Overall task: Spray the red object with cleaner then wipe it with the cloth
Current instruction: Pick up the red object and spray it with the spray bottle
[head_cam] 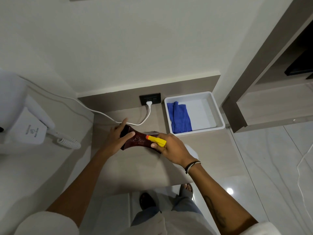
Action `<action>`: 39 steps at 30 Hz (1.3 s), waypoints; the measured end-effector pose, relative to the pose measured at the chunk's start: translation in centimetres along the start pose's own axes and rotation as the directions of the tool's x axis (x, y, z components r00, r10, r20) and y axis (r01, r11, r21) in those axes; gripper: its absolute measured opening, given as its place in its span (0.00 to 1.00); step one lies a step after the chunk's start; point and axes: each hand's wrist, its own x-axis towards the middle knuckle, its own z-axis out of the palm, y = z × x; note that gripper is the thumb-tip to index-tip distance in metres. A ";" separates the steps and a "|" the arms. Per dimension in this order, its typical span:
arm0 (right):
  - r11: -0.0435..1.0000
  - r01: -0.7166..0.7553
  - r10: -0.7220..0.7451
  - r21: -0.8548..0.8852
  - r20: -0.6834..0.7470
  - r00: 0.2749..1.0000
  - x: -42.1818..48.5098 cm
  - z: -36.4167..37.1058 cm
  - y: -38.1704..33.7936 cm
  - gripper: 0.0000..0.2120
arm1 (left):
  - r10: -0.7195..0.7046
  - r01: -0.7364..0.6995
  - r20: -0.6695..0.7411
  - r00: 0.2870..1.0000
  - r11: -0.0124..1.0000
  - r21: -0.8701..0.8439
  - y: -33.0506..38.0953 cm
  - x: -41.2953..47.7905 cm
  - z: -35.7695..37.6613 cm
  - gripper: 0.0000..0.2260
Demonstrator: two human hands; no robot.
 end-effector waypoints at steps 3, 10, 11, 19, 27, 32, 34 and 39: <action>1.000 -0.011 0.011 -0.002 0.030 0.999 0.3 0.1 -0.1 0.19 | 0.051 -0.052 0.008 0.999 0.998 0.025 0.2 -0.3 -0.1 0.37; 0.991 -0.089 0.097 -0.097 0.082 0.992 -0.4 -0.1 1.0 0.23 | 0.110 -0.109 -0.007 0.994 0.994 0.025 0.3 -0.7 -0.3 0.48; 0.990 -0.102 0.109 -0.100 0.070 0.992 -0.5 -0.2 1.3 0.23 | 0.132 -0.132 0.002 0.991 0.991 0.032 0.2 -0.7 -0.4 0.51; 0.982 -0.177 0.178 -0.064 0.015 0.984 -0.8 -0.5 1.8 0.23 | 0.277 -0.278 0.033 0.960 0.960 0.035 -0.7 -0.6 -0.5 0.52; 0.995 -0.094 0.091 0.022 0.107 0.990 -0.6 -0.6 1.2 0.17 | 0.170 -0.146 -0.159 0.973 0.978 0.151 0.2 -1.1 -0.1 0.43; 1.000 0.006 -0.003 -0.019 0.125 0.992 -0.5 0.3 0.4 0.16 | 0.011 -0.003 -0.210 0.978 0.999 0.037 1.7 -1.0 -0.2 0.31; 0.999 0.037 -0.033 -0.034 0.110 0.993 -0.4 0.7 -0.2 0.15 | -0.054 0.053 -0.234 0.971 0.999 -0.008 2.2 -1.3 -0.1 0.31; 0.997 -0.002 0.006 -0.083 0.041 0.999 -0.2 0.9 -0.4 0.16 | -0.147 0.128 -0.200 0.969 0.986 -0.104 2.9 -1.3 -0.6 0.30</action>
